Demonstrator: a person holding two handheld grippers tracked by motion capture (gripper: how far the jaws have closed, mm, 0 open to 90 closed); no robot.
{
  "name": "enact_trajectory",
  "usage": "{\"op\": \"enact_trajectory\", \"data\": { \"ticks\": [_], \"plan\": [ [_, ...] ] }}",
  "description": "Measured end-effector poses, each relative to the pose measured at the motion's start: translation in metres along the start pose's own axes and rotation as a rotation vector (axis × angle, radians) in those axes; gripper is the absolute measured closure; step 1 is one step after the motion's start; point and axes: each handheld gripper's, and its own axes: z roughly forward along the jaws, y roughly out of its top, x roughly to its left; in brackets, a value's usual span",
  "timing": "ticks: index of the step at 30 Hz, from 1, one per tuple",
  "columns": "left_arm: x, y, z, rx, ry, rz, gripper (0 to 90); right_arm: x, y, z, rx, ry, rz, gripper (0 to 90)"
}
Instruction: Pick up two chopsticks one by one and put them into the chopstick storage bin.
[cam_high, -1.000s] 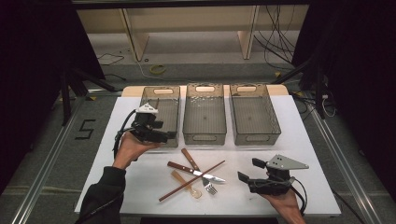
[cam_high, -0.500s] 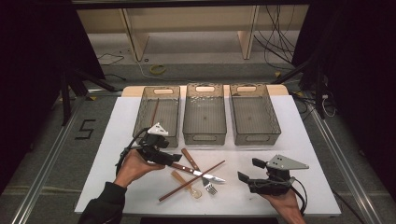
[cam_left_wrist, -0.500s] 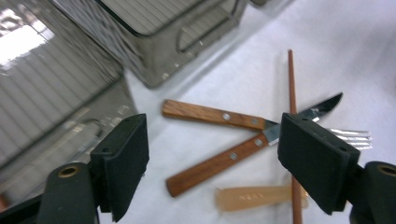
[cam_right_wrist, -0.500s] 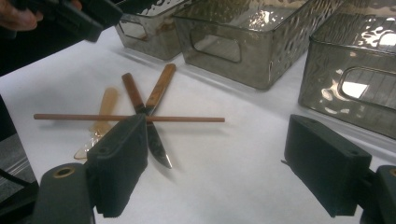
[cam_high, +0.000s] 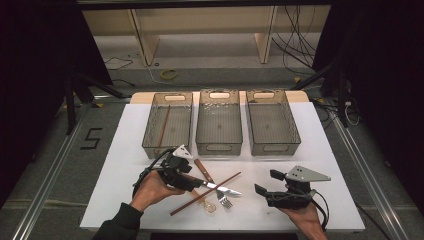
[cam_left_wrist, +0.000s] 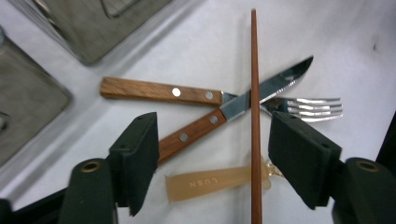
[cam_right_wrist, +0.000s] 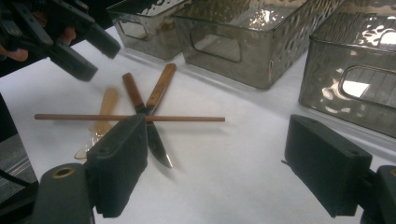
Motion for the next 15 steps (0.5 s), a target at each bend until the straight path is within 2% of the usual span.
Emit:
{"op": "enact_trajectory", "data": {
  "ticks": [3,7,15],
  "plan": [
    [-0.004,0.0,0.003,0.009,-0.016,0.008,41.3,0.0,0.0,0.0,0.002,0.002,-0.004,22.1],
    [-0.009,-0.001,0.012,0.047,-0.029,0.013,45.4,0.001,0.0,0.0,0.002,0.002,-0.005,22.2],
    [-0.018,-0.001,0.025,0.088,-0.051,0.041,53.1,0.001,0.0,0.0,0.001,0.003,-0.005,22.1]
  ]
}}
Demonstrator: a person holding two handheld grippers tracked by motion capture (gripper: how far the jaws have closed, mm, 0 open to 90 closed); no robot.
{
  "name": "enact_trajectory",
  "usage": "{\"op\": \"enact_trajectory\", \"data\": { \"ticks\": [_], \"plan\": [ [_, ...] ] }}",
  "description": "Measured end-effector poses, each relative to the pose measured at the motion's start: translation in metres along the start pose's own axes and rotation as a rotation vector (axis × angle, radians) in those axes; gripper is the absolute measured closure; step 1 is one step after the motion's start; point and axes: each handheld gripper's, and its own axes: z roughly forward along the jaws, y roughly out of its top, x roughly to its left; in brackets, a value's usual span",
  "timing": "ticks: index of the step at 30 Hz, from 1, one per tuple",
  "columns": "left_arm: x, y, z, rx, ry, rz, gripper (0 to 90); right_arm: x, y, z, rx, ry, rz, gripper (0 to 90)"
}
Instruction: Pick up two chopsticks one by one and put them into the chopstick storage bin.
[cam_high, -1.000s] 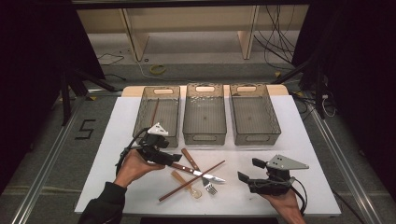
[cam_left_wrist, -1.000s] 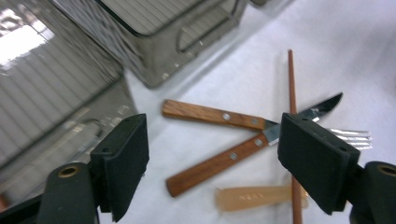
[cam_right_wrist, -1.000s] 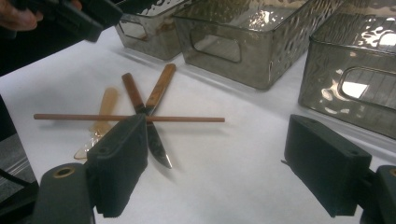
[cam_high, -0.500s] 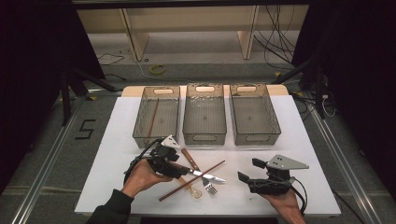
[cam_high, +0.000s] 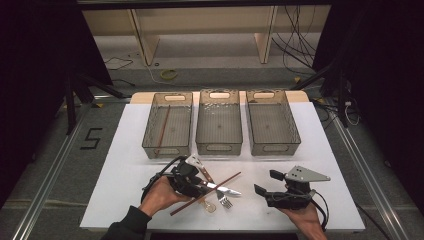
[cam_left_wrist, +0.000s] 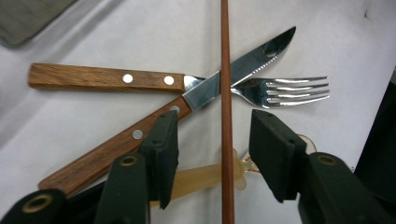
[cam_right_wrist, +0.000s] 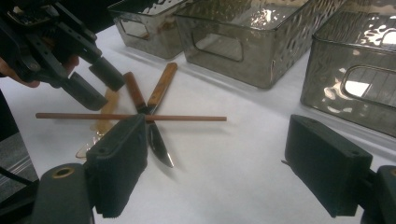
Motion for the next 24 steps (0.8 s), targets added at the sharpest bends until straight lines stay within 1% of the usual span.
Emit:
{"op": "enact_trajectory", "data": {
  "ticks": [6,7,12,14,21,24],
  "plan": [
    [-0.004,0.001,0.008,0.018,-0.015,0.011,59.2,0.0,0.0,0.0,0.001,0.0,-0.001,22.1],
    [-0.004,0.001,0.009,0.023,-0.015,0.019,60.2,0.0,0.0,0.0,0.002,0.0,0.0,22.1],
    [-0.005,0.001,0.014,0.04,-0.022,0.028,66.7,0.001,0.0,0.001,0.003,0.002,0.0,22.1],
    [-0.006,0.002,0.016,0.046,-0.023,0.031,67.5,0.0,0.0,0.001,0.003,0.002,0.001,22.1],
    [-0.007,0.004,0.022,0.069,-0.014,0.049,72.8,0.0,0.0,0.001,0.003,0.004,0.0,22.1],
    [-0.007,0.003,0.026,0.073,-0.011,0.056,77.3,0.0,0.0,0.001,0.004,0.005,0.0,22.2]
  ]
}}
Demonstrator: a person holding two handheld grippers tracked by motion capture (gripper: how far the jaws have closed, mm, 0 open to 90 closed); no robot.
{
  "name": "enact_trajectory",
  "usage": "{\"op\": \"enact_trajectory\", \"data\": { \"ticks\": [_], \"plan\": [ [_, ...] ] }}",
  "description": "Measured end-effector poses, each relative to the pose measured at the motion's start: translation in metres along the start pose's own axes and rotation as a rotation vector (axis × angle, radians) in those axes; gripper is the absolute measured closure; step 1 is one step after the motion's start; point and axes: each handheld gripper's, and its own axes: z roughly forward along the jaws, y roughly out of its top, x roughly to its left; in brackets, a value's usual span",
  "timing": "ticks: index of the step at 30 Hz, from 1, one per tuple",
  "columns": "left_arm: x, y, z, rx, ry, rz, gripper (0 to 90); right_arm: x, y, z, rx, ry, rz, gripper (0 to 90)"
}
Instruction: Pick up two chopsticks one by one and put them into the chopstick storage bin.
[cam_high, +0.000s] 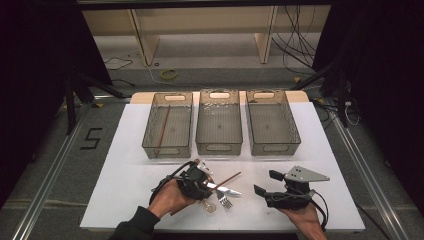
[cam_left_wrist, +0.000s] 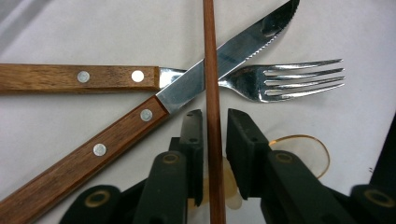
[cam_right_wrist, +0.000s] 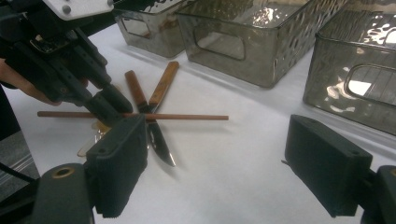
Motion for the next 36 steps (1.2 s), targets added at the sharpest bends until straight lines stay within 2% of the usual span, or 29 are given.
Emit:
{"op": "enact_trajectory", "data": {
  "ticks": [3,8,16,24,36],
  "plan": [
    [-0.001,0.0,0.002,0.006,0.0,0.01,82.2,0.0,0.0,0.0,0.0,-0.001,-0.001,22.1],
    [-0.001,0.0,0.001,-0.008,0.0,0.03,83.3,0.0,0.0,0.0,-0.001,-0.001,0.001,22.2],
    [0.0,0.002,-0.011,-0.043,0.003,0.036,83.7,0.0,0.0,-0.001,-0.001,-0.002,0.002,22.1],
    [0.007,0.001,-0.023,-0.083,0.022,0.014,83.7,0.0,0.0,-0.001,-0.001,-0.004,0.001,22.1],
    [0.025,-0.003,-0.045,-0.157,0.058,-0.048,83.7,-0.001,0.0,-0.001,0.0,-0.003,0.004,22.1]
  ]
}}
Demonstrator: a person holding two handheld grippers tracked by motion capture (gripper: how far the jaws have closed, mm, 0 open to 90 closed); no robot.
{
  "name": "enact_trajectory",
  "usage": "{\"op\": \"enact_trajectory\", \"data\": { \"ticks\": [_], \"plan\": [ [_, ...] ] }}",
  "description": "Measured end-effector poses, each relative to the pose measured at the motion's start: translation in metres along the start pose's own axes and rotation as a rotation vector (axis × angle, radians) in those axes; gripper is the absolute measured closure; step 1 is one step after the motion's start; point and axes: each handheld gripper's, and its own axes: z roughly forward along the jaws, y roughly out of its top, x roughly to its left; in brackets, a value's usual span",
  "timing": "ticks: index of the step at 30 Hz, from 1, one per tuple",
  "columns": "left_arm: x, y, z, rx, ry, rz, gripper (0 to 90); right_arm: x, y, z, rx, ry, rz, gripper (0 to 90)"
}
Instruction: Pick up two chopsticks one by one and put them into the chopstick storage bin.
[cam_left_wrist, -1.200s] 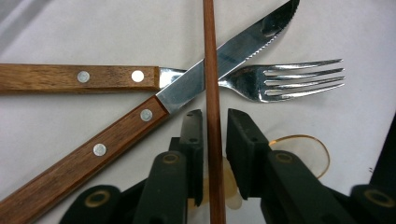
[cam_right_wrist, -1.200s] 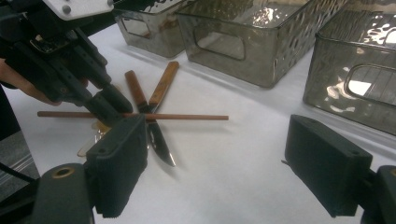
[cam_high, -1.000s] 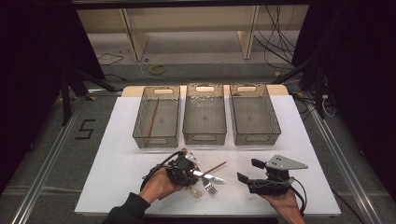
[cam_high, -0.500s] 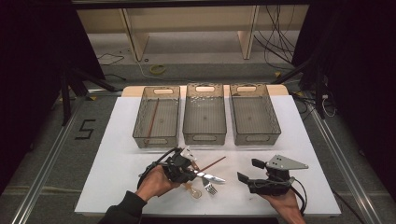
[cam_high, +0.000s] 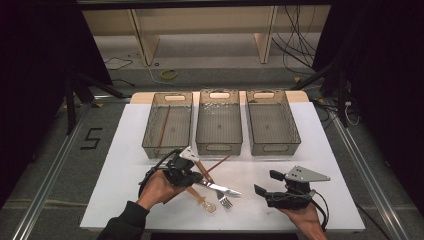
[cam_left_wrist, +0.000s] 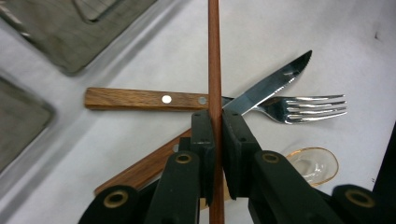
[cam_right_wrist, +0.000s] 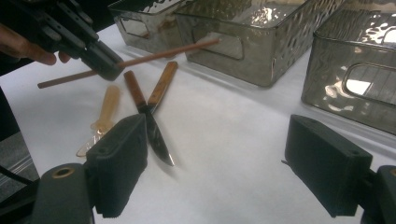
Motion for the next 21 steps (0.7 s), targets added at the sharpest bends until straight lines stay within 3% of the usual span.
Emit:
{"op": "enact_trajectory", "data": {
  "ticks": [11,21],
  "plan": [
    [0.017,0.003,-0.02,-0.063,0.034,-0.049,83.7,0.0,0.0,0.0,0.0,-0.001,-0.001,22.2],
    [0.044,0.006,-0.038,-0.121,0.076,-0.106,83.7,0.0,0.0,0.001,0.0,0.001,0.001,22.1]
  ]
}}
